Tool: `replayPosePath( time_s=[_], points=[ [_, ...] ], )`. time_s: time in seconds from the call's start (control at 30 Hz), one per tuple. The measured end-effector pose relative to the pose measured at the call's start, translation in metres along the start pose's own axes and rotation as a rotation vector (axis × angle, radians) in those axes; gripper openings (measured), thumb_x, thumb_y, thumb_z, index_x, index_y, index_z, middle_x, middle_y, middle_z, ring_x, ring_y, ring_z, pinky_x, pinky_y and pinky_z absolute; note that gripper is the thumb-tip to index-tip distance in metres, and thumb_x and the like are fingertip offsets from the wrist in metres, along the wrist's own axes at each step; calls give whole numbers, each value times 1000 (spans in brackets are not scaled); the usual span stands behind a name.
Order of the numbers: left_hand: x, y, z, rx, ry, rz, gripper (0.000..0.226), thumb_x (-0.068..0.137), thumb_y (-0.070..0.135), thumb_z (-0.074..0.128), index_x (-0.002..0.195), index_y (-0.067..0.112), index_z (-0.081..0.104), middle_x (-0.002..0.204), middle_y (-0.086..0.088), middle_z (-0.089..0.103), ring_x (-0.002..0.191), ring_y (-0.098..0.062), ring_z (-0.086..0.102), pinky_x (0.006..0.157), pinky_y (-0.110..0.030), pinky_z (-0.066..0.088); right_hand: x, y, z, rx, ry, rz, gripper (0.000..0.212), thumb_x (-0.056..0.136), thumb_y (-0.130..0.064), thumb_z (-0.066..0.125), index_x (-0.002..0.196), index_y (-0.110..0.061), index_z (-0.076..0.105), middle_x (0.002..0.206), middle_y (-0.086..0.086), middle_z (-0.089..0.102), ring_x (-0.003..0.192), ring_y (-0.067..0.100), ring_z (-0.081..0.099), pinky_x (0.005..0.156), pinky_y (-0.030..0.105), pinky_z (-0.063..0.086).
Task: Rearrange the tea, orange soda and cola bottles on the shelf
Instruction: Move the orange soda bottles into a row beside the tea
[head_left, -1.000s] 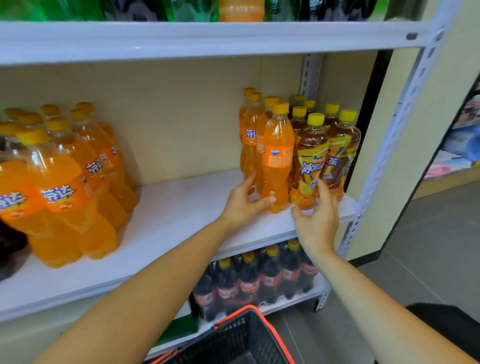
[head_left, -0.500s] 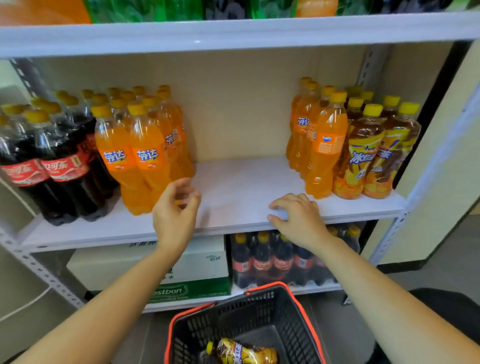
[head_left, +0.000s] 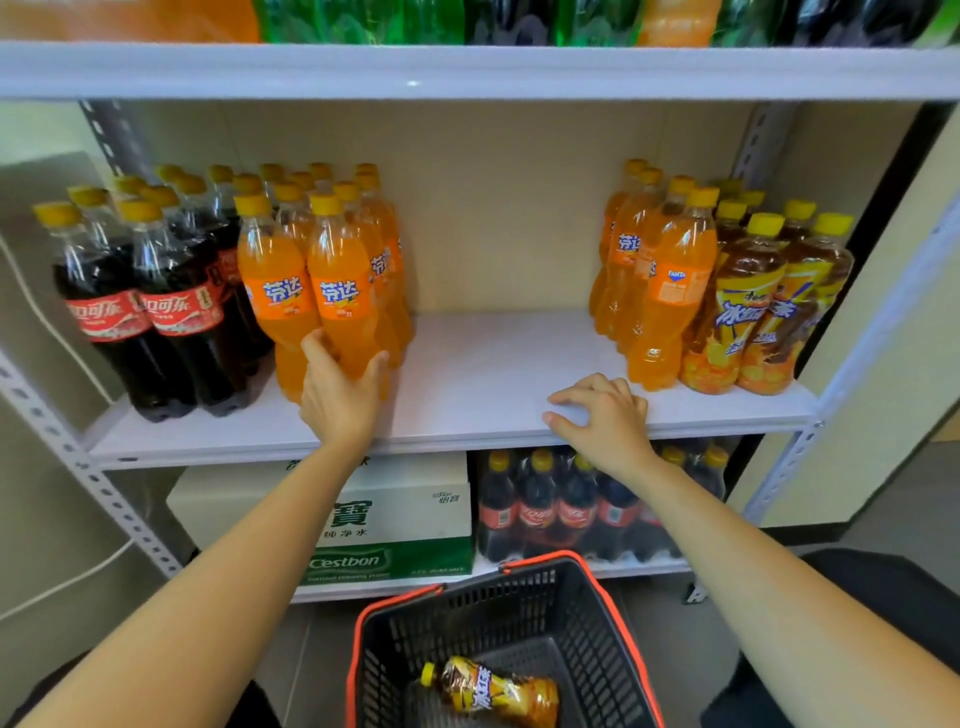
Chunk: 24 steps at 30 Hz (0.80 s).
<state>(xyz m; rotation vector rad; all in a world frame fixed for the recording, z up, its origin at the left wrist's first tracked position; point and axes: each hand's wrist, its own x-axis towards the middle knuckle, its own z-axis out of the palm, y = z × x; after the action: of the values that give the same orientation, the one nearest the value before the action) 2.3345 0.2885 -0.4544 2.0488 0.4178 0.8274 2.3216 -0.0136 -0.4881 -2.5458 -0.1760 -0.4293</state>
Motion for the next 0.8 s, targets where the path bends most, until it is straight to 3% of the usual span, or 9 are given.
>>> replayPosePath(
  time_s=[0.13, 0.23, 0.33, 0.47, 0.53, 0.63, 0.8],
  points=[
    [-16, -1, -11, -171, -53, 117, 64, 85, 38, 80, 134, 16, 44, 122, -2, 61, 108, -27, 59, 82, -36, 42, -6, -2, -14, 120, -68, 20, 33, 88, -48, 75, 117, -34, 72, 116, -14, 57, 122, 20, 47, 96, 35, 30],
    [-36, 3, -24, -264, -132, 192, 58, 81, 49, 76, 128, 28, 48, 111, 10, 61, 96, -11, 60, 79, -31, 47, -10, -17, -29, 373, -72, 14, 40, 88, -35, 79, 125, -25, 68, 125, -6, 64, 120, 17, 57, 106, 40, 45],
    [-51, 10, -33, -307, -310, 271, 56, 75, 53, 75, 123, 39, 50, 103, 16, 60, 94, -6, 61, 76, -27, 50, -16, -39, -46, 696, -93, 55, 57, 88, -34, 77, 140, -22, 56, 124, -6, 67, 110, 11, 67, 95, 31, 55],
    [-69, 15, -30, -274, -529, 415, 56, 72, 46, 81, 122, 41, 55, 95, 16, 59, 91, -16, 64, 73, -39, 55, -18, -51, -63, 1164, -138, 228, 79, 80, -40, 72, 150, -26, 39, 130, 5, 65, 106, 25, 73, 86, 39, 61],
    [-76, 17, -26, -202, -570, 504, 61, 72, 43, 82, 127, 39, 56, 97, 14, 59, 91, -15, 64, 75, -40, 55, -16, -45, -69, 1232, -88, 237, 62, 90, -36, 68, 146, -26, 45, 127, 5, 67, 107, 27, 72, 82, 41, 61],
    [-78, 18, -24, -27, -560, 702, 68, 72, 44, 80, 135, 33, 56, 101, 13, 56, 92, -10, 60, 77, -39, 54, -17, -32, -71, 1119, 21, 179, 32, 102, -25, 60, 132, -17, 62, 104, -2, 75, 102, 19, 73, 79, 38, 60],
    [-69, 23, -19, 66, -594, 761, 74, 67, 50, 85, 134, 28, 62, 105, 11, 62, 91, -14, 63, 75, -35, 54, -20, -21, -75, 1126, 12, 166, 22, 102, -18, 59, 123, -13, 65, 95, -6, 78, 96, 12, 74, 75, 31, 61]
  ],
)
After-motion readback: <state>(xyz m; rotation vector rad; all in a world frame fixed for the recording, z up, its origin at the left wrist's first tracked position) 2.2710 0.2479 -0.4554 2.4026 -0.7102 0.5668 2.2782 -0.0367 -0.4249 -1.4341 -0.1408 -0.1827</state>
